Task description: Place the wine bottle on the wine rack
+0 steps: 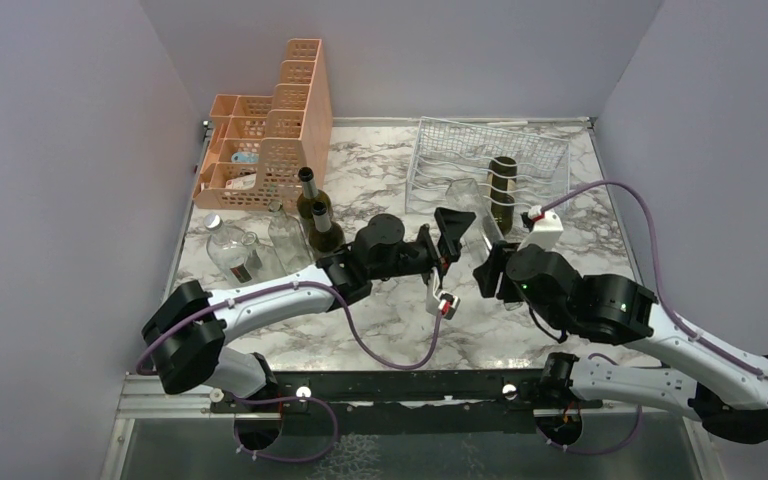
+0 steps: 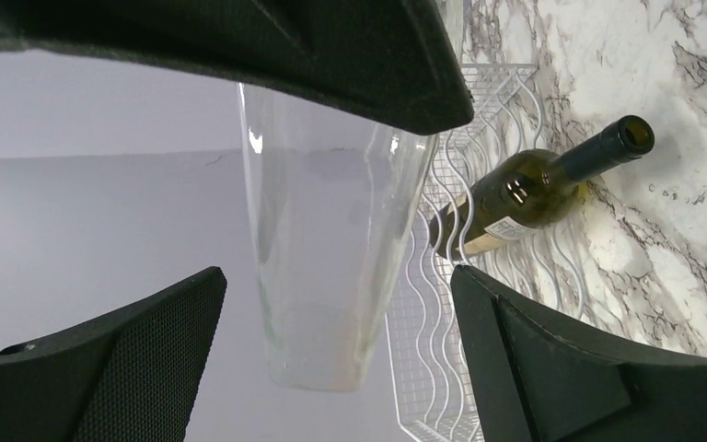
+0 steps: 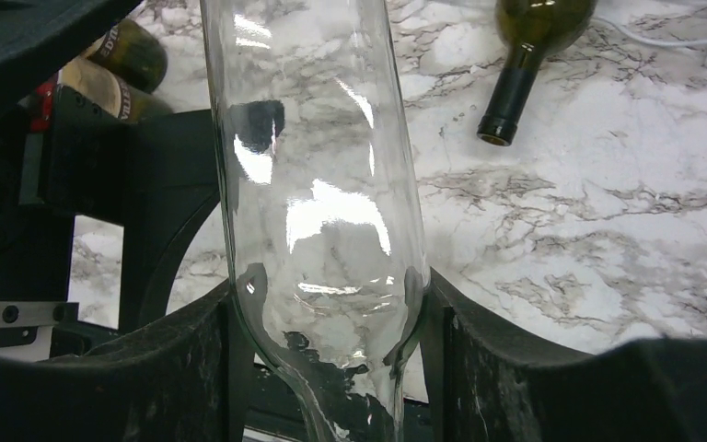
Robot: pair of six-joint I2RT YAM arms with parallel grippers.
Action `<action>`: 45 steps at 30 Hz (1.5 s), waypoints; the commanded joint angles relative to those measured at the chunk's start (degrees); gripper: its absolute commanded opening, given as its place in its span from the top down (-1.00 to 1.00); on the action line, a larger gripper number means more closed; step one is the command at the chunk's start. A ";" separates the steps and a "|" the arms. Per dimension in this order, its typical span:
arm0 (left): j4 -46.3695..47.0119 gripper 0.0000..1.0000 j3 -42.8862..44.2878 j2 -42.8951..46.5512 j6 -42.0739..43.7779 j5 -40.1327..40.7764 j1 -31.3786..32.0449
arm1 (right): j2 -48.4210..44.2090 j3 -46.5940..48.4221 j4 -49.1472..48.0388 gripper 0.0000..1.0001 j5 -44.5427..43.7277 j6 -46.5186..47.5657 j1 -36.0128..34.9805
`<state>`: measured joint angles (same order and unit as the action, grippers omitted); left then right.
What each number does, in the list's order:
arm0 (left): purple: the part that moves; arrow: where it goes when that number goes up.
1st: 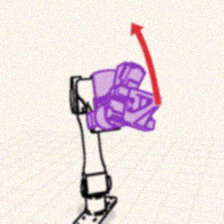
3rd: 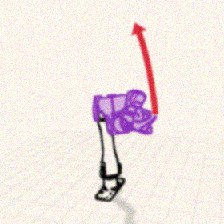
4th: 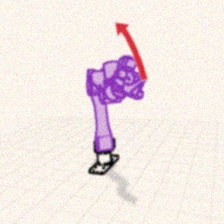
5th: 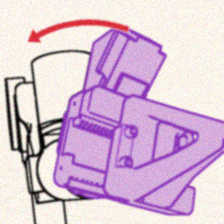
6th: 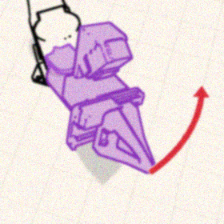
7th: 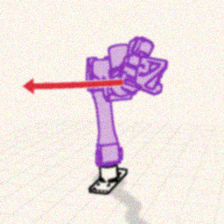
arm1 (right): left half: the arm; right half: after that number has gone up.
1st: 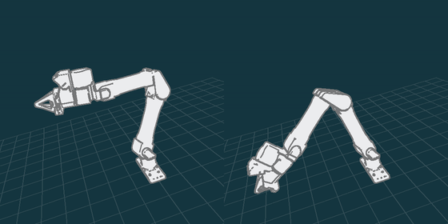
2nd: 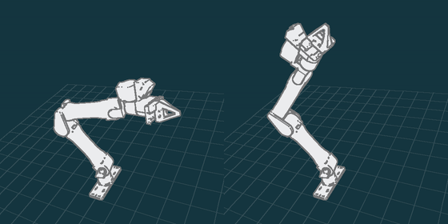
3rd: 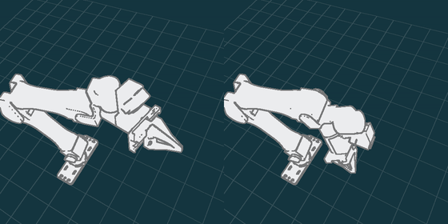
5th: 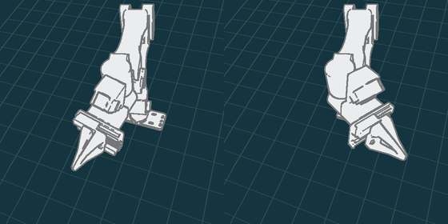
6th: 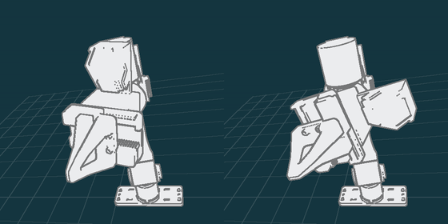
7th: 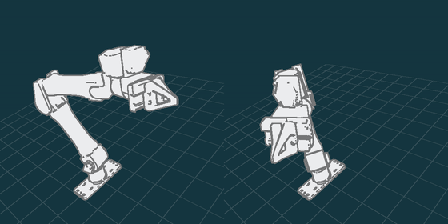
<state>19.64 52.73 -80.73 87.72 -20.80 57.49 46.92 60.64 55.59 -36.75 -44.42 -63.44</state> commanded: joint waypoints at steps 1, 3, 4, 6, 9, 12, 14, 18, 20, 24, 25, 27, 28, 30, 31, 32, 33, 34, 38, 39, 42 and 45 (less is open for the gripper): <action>1.73 -0.98 0.21 2.99 -4.61 -0.24 0.25 | -1.78 -0.36 -0.20 0.98 -6.51 -5.10 -0.18; 1.91 -0.98 0.10 4.56 -7.82 0.06 0.32 | -1.63 -0.68 0.92 0.98 -6.66 -6.45 -0.19; 1.98 -0.98 0.06 5.37 -10.24 0.55 0.34 | -1.46 -0.78 1.81 0.98 -6.71 -7.28 -0.19; 3.38 -0.98 -0.10 7.52 -17.11 3.80 0.29 | -0.84 -0.92 4.33 0.98 -6.76 -10.46 -0.11; 6.92 -0.98 1.26 10.87 -34.15 15.64 0.26 | 0.31 -2.19 7.95 0.98 -6.57 -14.82 -0.19; 7.80 -0.98 4.23 13.41 -50.44 31.46 0.25 | 1.06 -4.50 7.60 0.98 -5.90 -16.04 -0.14; 7.28 -0.98 6.36 14.48 -59.75 41.90 0.25 | 1.84 -6.06 5.67 0.98 -5.31 -15.78 -0.12; -8.45 -0.98 13.43 16.89 -71.37 47.16 0.15 | 5.61 -9.05 -0.40 0.98 -3.56 -14.18 -0.17; -12.96 -0.98 15.05 18.14 -76.73 46.32 0.16 | 8.81 -10.00 -3.21 0.98 -3.23 -14.03 -0.13; -21.85 -0.98 16.75 19.59 -81.69 42.49 0.16 | 16.13 -10.19 -8.26 0.98 -4.31 -13.92 -0.06; -24.30 -0.98 17.37 19.58 -82.88 42.19 0.16 | 17.61 -10.19 -9.58 0.98 -4.62 -13.73 0.08; -28.46 -0.98 17.96 19.56 -84.42 40.70 0.16 | 20.13 -10.43 -12.25 0.98 -4.86 -13.56 0.35; -30.09 -0.98 18.03 19.58 -84.95 39.92 0.16 | 21.09 -10.90 -14.05 0.98 -4.82 -13.61 0.48; -33.06 -0.98 18.02 19.69 -85.97 39.22 0.16 | 22.22 -12.40 -17.03 0.98 -5.00 -13.28 0.79; -34.09 -0.98 17.81 19.84 -86.49 39.10 0.16 | 22.45 -13.40 -18.67 0.98 -5.26 -13.04 1.02; -34.76 -0.98 17.38 20.04 -86.91 39.04 0.16 | 22.51 -14.52 -20.58 0.98 -5.18 -12.32 1.46; -35.05 -0.98 16.80 20.47 -87.21 38.81 0.16 | 22.40 -15.68 -22.76 0.98 -4.45 -11.07 2.40; -34.98 -0.98 16.16 20.86 -87.38 38.57 0.16 | 22.25 -17.11 -25.78 0.98 -3.07 -9.00 3.51; -34.29 -0.98 15.05 22.51 -87.72 37.32 0.14 | 21.20 -19.58 -33.79 0.98 3.50 -2.35 8.20; -34.18 -0.98 14.92 22.80 -87.81 37.13 0.16 | 21.03 -19.95 -35.02 0.98 3.65 -1.43 8.62; -33.80 -0.98 14.48 23.48 -88.11 36.20 0.16 | 20.81 -20.50 -37.34 0.98 4.31 0.45 10.42; -33.70 -0.98 14.06 23.64 -88.10 35.43 0.15 | 20.90 -20.83 -39.62 0.98 5.30 2.57 12.58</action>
<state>-14.59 67.66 -58.59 0.91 17.10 57.49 69.32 39.99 25.26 -32.25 -46.15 -52.77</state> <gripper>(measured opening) 0.987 0.595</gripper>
